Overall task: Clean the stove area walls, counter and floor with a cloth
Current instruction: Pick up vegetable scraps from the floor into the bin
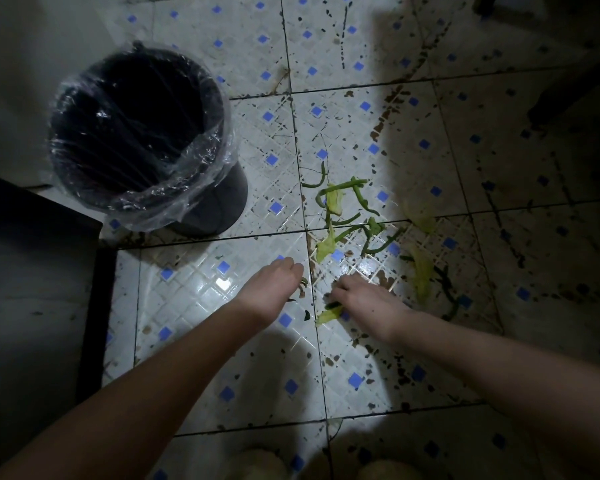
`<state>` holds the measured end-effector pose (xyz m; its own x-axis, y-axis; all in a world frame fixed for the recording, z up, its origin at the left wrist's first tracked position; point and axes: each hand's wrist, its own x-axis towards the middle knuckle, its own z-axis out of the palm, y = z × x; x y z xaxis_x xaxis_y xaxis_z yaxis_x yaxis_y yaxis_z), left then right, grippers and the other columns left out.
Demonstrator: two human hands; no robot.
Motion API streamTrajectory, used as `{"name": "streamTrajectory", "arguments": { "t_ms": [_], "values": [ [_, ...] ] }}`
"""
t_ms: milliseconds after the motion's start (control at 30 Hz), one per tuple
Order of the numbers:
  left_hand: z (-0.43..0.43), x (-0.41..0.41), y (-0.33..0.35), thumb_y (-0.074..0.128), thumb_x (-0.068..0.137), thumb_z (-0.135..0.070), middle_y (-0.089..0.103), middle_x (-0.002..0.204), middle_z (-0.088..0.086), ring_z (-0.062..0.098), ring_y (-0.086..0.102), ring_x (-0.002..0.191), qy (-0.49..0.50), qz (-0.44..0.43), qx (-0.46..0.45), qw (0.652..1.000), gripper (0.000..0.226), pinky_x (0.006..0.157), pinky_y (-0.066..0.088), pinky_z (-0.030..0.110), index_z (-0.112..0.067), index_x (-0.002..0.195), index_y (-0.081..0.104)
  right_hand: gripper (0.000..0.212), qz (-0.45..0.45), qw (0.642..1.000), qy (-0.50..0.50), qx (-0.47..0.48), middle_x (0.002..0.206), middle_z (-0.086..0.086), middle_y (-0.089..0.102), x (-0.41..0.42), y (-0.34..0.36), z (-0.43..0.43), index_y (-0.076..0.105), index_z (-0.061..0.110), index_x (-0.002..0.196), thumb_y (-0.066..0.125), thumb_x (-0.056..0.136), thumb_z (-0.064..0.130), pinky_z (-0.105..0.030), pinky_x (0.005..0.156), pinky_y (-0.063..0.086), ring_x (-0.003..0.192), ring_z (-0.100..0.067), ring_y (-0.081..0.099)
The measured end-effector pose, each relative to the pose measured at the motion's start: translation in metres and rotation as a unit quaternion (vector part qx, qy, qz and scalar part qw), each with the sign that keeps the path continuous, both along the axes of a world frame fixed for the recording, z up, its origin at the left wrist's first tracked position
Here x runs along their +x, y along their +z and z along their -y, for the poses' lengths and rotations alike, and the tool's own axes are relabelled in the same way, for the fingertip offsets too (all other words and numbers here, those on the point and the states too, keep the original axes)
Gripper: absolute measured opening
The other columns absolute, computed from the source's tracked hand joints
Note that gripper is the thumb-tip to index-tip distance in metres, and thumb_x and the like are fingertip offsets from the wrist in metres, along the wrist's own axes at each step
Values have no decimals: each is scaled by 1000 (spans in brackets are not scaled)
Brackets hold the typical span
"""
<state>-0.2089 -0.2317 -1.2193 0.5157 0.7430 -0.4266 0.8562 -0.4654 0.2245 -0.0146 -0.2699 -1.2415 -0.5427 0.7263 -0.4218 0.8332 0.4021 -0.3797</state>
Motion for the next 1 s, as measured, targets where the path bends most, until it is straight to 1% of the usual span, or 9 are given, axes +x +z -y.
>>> {"name": "streamTrajectory", "arguments": {
  "t_ms": [200, 267, 333, 433, 600, 700, 800, 900, 1000],
  "values": [
    [0, -3, 3, 48, 78, 17, 50, 108, 9, 25, 49, 97, 3, 15, 21, 1000, 39, 69, 33, 27, -9, 107, 48, 46, 0, 1000, -17, -23, 116, -3, 47, -4, -1, -3, 50, 15, 123, 49, 84, -7, -32, 86, 46, 109, -20, 44],
    [0, -5, 3, 48, 80, 14, 51, 107, 9, 25, 49, 97, 4, 21, 33, 999, 36, 69, 34, 27, -10, 107, 49, 46, 14, 1000, -4, -14, 115, -3, 46, -5, 1, -3, 49, 14, 120, 50, 81, -10, -28, 79, 44, 106, -19, 43],
    [0, -7, 4, 49, 83, 10, 52, 106, 8, 24, 50, 94, 5, 25, 46, 999, 31, 69, 34, 27, -11, 107, 50, 47, 27, 1000, 7, -12, 112, -4, 46, -6, 5, -2, 48, 13, 117, 48, 79, -14, -24, 71, 36, 99, -16, 41],
    [-1, -9, 4, 51, 84, 8, 53, 103, 7, 23, 51, 91, 3, 27, 61, 998, 29, 67, 34, 27, -11, 105, 51, 46, 35, 999, 14, -18, 111, -5, 47, -7, 11, 0, 47, 13, 117, 45, 80, -15, -24, 71, 32, 89, -12, 32],
    [-2, -13, 6, 58, 81, 8, 53, 100, 8, 25, 53, 89, 5, 21, 67, 997, 29, 67, 42, 31, -11, 102, 52, 40, 37, 999, 27, -12, 110, -6, 50, -6, 20, -4, 49, 11, 116, 46, 84, -12, -24, 72, 31, 100, -19, 44],
    [-5, -14, 13, 56, 82, 8, 52, 103, 8, 26, 52, 94, 9, 21, 75, 997, 29, 71, 43, 33, -10, 103, 50, 40, 25, 1000, 3, -14, 111, -4, 50, -4, 30, -13, 49, 16, 121, 49, 87, -6, -24, 75, 36, 101, -17, 46],
    [-10, -12, 25, 54, 84, 9, 51, 105, 10, 27, 51, 98, 17, 32, 83, 996, 27, 73, 41, 33, -9, 103, 49, 30, 20, 1000, -21, 10, 108, -3, 49, 1, 45, -22, 51, 15, 117, 47, 90, 1, -29, 85, 44, 104, -19, 47],
    [-18, -7, 39, 53, 80, 14, 50, 105, 11, 27, 51, 98, 15, 31, 100, 994, 33, 71, 38, 31, -8, 104, 48, 25, 13, 998, -43, 54, 100, -2, 50, 9, 60, -33, 53, 14, 105, 47, 87, -3, -31, 79, 46, 98, -20, 48],
    [-29, -1, 59, 64, 77, 9, 50, 106, 11, 28, 51, 100, 14, 30, 112, 993, 37, 73, 40, 34, -7, 105, 47, 21, 11, 993, -63, 96, 100, -2, 54, 15, 73, -44, 56, 13, 100, 53, 85, -2, -31, 78, 48, 93, -18, 49]
  ]
}}
